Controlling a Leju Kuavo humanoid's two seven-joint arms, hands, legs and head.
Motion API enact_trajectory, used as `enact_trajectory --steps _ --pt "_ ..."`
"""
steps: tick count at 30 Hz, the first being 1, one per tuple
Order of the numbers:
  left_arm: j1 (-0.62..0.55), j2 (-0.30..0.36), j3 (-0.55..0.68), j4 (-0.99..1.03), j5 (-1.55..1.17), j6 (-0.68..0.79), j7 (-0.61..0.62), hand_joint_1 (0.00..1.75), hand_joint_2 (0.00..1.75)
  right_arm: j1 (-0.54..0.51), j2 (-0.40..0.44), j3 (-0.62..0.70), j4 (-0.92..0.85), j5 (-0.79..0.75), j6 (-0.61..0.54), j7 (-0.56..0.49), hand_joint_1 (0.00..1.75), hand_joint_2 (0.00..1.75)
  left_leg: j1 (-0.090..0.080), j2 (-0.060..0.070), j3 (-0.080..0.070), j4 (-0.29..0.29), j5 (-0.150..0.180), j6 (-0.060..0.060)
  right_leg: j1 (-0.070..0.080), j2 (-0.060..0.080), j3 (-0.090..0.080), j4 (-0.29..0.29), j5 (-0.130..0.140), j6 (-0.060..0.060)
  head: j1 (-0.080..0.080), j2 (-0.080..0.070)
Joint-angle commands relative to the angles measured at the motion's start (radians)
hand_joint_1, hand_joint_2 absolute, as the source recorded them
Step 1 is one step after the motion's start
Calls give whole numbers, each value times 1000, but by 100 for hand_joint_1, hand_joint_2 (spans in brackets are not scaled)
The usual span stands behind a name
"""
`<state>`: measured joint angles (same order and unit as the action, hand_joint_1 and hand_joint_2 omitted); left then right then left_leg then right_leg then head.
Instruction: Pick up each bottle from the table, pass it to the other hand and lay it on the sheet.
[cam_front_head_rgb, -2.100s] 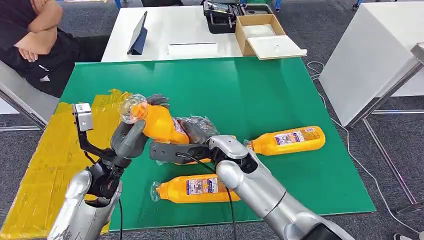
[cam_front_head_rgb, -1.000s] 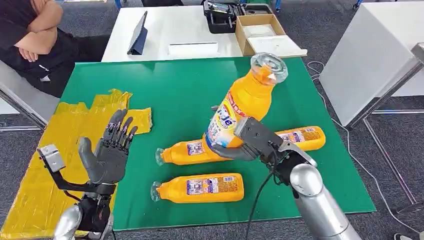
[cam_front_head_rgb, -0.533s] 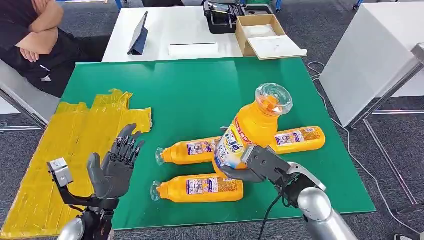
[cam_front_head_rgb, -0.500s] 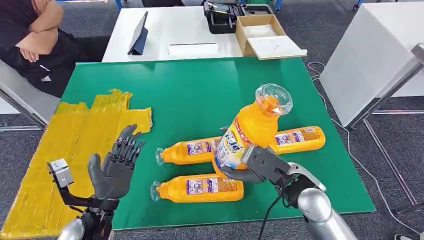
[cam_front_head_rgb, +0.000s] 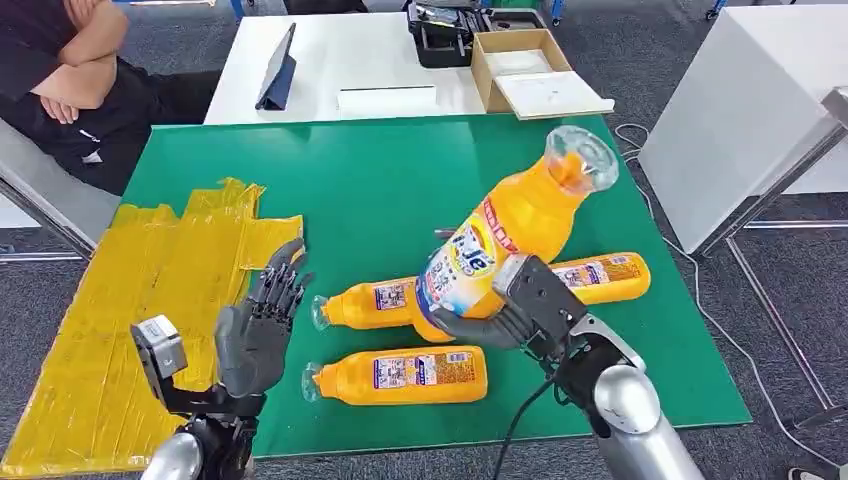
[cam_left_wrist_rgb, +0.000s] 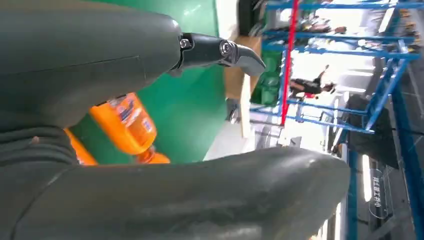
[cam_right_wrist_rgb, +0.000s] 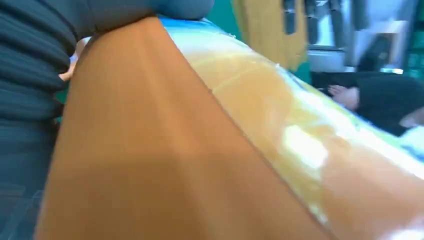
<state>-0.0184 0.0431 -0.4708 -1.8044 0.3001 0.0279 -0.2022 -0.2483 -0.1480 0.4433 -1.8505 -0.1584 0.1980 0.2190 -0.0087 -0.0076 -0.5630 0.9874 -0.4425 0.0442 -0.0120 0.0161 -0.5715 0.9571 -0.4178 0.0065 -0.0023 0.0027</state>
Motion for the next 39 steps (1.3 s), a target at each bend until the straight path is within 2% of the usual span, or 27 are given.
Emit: enact_trajectory --steps 1,9,10,11,14,15,17,24,25,26,39 --pt "-84 -19 -81 65 -14 77 -13 0 0 -88 43 -5 153 -82 -8 8 175 175 1 0 4 -1 0 -3 1 -1 4 -1 0 -1 0 0" --pt "-81 -16 -80 65 -12 76 -16 0 0 -82 39 -5 154 -85 -5 1 175 175 0 1 3 -1 -1 -3 0 -1 3 -1 -1 -1 0 0" --pt "-85 -12 -85 71 3 74 -17 0 0 -74 39 -15 159 -172 20 12 175 175 0 1 7 0 -2 -5 0 -2 6 0 -2 -1 0 0" --pt "-88 -8 -86 78 9 77 -19 0 0 -73 36 -15 170 -205 28 6 175 175 0 1 2 0 -1 -3 0 -1 2 0 0 -1 0 0" --pt "-113 0 -111 117 59 63 -45 0 0 -58 50 -27 230 -671 190 61 175 175 1 0 3 -1 0 -3 1 -2 3 -2 0 -1 0 0" --pt "-123 -1 -119 128 69 65 -56 0 0 -59 47 -16 243 -779 219 64 175 175 0 0 5 -2 0 -4 0 -3 5 -2 0 -1 0 0" --pt "-128 0 -121 133 78 82 -71 0 0 -72 48 10 260 -863 243 47 175 175 0 0 3 -1 0 -3 0 -2 3 -2 0 -1 0 0" --pt "-150 -12 -87 112 83 119 -64 0 0 -194 89 69 377 -955 233 55 175 175 0 3 2 0 -1 -3 0 2 2 0 0 -1 0 0" --pt "-149 -10 -86 112 83 119 -64 0 0 -197 91 69 377 -955 232 55 175 175 0 5 5 0 -2 -5 0 2 4 0 0 -2 0 0" --pt "-143 -8 -81 106 83 120 -64 0 0 -206 95 75 389 -955 233 56 175 175 0 3 2 0 0 -3 0 2 1 0 0 -1 0 0" --pt "-116 -2 -63 80 66 129 -68 0 0 -253 110 102 425 -954 229 58 175 175 1 4 4 0 -1 -4 0 1 3 0 -1 -1 0 0"
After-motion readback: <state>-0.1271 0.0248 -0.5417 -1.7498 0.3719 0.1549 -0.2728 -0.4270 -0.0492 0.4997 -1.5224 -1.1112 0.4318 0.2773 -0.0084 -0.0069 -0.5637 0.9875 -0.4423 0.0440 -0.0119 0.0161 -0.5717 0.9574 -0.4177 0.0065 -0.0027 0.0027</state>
